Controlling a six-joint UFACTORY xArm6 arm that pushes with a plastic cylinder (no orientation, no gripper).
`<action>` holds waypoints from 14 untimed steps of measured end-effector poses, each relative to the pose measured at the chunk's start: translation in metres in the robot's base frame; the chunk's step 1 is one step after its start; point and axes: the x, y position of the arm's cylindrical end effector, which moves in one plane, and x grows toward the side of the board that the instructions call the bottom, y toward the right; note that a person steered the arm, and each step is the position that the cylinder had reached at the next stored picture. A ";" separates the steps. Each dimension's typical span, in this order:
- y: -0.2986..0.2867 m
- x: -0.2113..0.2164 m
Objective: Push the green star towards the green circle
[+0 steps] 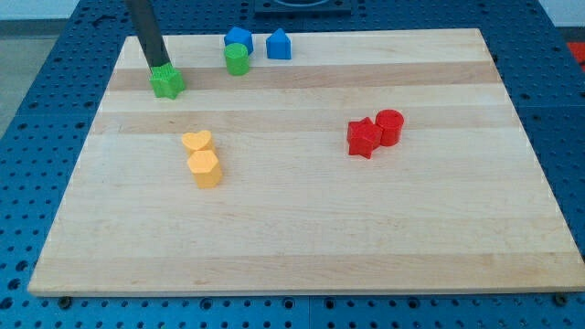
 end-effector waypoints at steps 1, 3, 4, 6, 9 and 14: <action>0.021 0.023; 0.041 -0.008; 0.002 -0.017; -0.086 0.021; -0.003 0.100; 0.045 0.076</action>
